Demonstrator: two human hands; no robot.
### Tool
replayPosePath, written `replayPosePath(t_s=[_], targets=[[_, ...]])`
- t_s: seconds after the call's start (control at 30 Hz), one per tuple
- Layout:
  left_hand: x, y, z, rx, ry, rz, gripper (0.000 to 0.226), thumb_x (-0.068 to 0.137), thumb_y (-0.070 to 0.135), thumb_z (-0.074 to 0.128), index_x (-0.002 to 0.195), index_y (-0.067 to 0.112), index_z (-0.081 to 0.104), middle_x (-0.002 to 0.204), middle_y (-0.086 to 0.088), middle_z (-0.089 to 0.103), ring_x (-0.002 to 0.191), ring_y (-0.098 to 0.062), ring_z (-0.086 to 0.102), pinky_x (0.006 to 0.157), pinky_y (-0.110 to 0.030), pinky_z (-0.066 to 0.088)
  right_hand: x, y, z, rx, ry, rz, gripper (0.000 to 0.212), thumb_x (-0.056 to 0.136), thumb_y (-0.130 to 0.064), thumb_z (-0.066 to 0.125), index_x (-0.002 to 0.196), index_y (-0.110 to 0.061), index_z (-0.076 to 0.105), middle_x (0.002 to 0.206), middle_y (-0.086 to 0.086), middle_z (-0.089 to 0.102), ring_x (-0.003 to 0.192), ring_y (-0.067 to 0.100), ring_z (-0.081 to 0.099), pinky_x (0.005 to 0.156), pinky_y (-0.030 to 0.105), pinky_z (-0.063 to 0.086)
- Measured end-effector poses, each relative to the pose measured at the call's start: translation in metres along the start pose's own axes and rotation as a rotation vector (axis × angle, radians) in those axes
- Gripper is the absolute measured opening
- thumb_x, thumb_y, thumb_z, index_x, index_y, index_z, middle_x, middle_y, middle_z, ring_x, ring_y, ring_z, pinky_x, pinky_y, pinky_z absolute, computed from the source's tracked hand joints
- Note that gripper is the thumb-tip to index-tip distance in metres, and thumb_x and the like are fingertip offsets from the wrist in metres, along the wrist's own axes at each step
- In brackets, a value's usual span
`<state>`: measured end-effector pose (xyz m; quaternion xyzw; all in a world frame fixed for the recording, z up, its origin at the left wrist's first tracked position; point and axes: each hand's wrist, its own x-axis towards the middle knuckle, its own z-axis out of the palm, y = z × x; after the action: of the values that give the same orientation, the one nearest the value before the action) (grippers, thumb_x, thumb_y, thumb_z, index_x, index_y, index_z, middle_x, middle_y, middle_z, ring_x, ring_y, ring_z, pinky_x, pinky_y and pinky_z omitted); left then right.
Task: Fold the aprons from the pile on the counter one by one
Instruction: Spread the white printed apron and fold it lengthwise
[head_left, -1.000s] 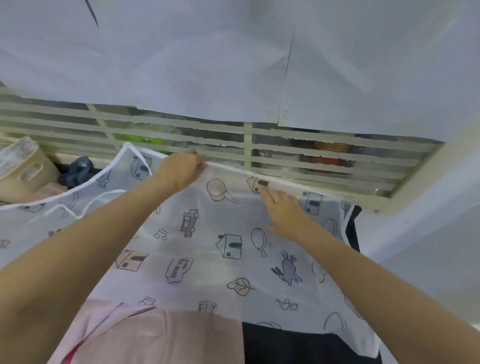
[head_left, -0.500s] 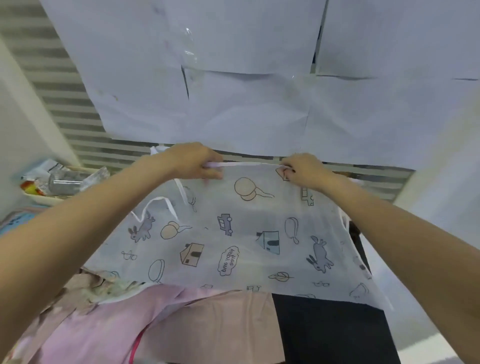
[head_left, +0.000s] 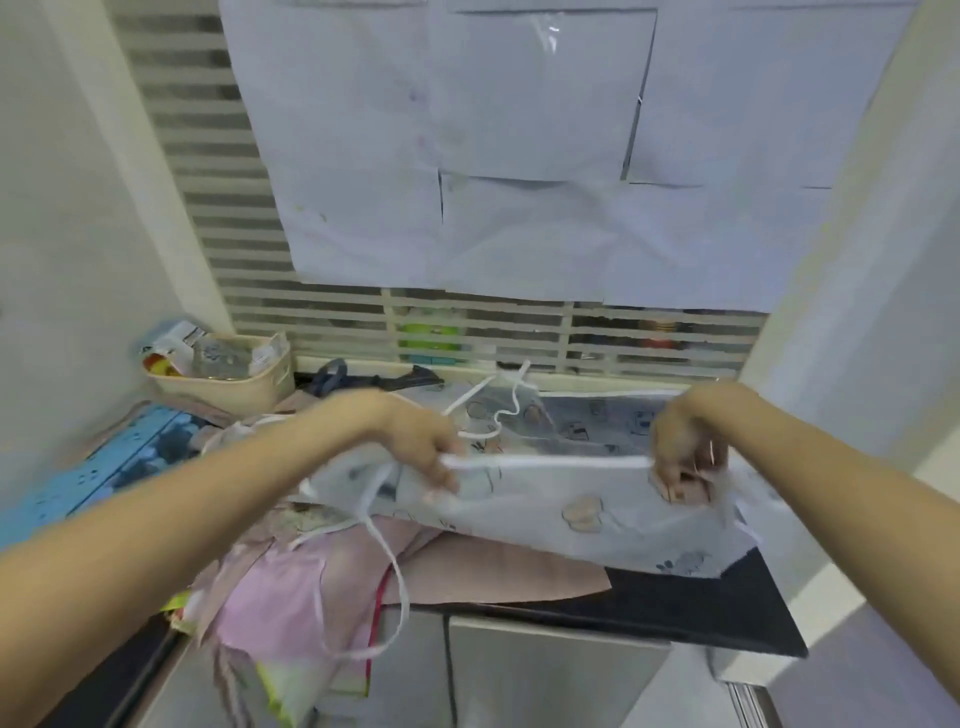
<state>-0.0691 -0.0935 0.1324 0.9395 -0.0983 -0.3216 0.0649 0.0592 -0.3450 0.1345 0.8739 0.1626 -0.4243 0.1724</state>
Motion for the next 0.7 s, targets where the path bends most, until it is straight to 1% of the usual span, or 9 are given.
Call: replayPosePath(t_s=[0.07,0.17,0.27,0.3,0.37,0.43,0.53,0.63,0.7], targets=[[0.011,-0.005,0.04,-0.005,-0.094,-0.028,0.025,0.095,0.028,0.053,0.106,0.006,0.061,0.087,0.001,0.06,0.079,-0.012,0.05,0.071,-0.022,0.041,0.013,-0.014,0.03,-0.077,0.039,0.041,0.042,0.09,-0.026,0.059,0.127,-0.007,0.054,0.123,0.01,0.058,0.107,0.025,0.059,0.091,0.033,0.049],[0.028,-0.025,0.081,-0.007,-0.185,-0.122,0.031,0.094,0.025,0.054,0.116,0.005,0.059,0.102,-0.006,0.059,0.092,-0.017,0.051,0.09,-0.034,0.043,0.045,-0.028,0.068,-0.105,0.195,0.01,0.036,0.089,-0.025,0.056,0.121,-0.008,0.057,0.111,0.006,0.057,0.092,0.023,0.054,0.086,0.032,0.047],[0.036,-0.049,0.097,-0.036,-0.195,-0.22,0.026,0.092,0.016,0.053,0.114,0.005,0.06,0.097,-0.001,0.054,0.09,-0.017,0.049,0.082,-0.029,0.04,0.064,-0.04,0.095,-0.172,0.149,0.025,0.033,0.093,-0.015,0.049,0.122,-0.001,0.056,0.093,0.007,0.057,0.079,0.022,0.049,0.076,0.029,0.042],[0.04,-0.058,0.098,-0.082,-0.185,-0.249,0.026,0.09,0.015,0.052,0.113,0.005,0.061,0.095,0.0,0.056,0.088,-0.017,0.05,0.081,-0.028,0.039,0.069,-0.04,0.099,-0.183,0.125,0.031,0.034,0.094,-0.013,0.047,0.123,0.001,0.055,0.097,0.007,0.058,0.083,0.023,0.05,0.078,0.03,0.042],[0.042,-0.068,0.091,-0.179,-0.153,-0.314,0.021,0.089,0.015,0.051,0.103,0.007,0.064,0.086,0.001,0.059,0.081,-0.016,0.053,0.077,-0.026,0.042,0.066,-0.032,0.099,-0.199,0.059,0.071,0.035,0.094,-0.01,0.048,0.127,0.0,0.052,0.122,0.011,0.055,0.103,0.026,0.055,0.081,0.029,0.044],[0.043,-0.071,0.078,-0.224,-0.124,-0.396,0.014,0.091,0.02,0.048,0.09,0.01,0.058,0.078,0.001,0.054,0.077,-0.018,0.053,0.068,-0.026,0.042,0.074,-0.017,0.097,-0.201,0.064,0.125,0.032,0.093,-0.007,0.049,0.124,-0.003,0.055,0.12,0.01,0.054,0.106,0.024,0.056,0.087,0.027,0.046],[0.045,-0.075,0.056,-0.252,-0.034,-0.484,0.018,0.093,0.024,0.042,0.088,0.012,0.055,0.086,-0.002,0.054,0.081,-0.023,0.058,0.073,-0.03,0.045,0.087,-0.004,0.09,-0.166,0.403,0.19,0.012,0.09,-0.011,0.046,0.092,-0.017,0.056,0.095,-0.003,0.057,0.096,0.02,0.052,0.087,0.028,0.04],[0.051,-0.083,0.029,-0.239,0.247,-0.459,0.025,0.096,0.021,0.04,0.096,0.005,0.06,0.099,-0.01,0.059,0.094,-0.028,0.057,0.077,-0.029,0.038,0.078,0.008,0.062,-0.262,0.837,0.235,0.02,0.093,-0.013,0.049,0.107,-0.022,0.06,0.112,-0.001,0.061,0.117,0.025,0.044,0.089,0.029,0.034],[0.051,-0.086,0.017,-0.283,0.499,-0.452,0.028,0.097,0.022,0.039,0.102,0.005,0.06,0.102,-0.012,0.06,0.091,-0.025,0.053,0.071,-0.03,0.037,0.074,0.019,0.039,-0.242,0.931,0.257,0.024,0.095,-0.011,0.045,0.114,-0.015,0.06,0.113,0.004,0.062,0.115,0.027,0.049,0.081,0.028,0.038]])
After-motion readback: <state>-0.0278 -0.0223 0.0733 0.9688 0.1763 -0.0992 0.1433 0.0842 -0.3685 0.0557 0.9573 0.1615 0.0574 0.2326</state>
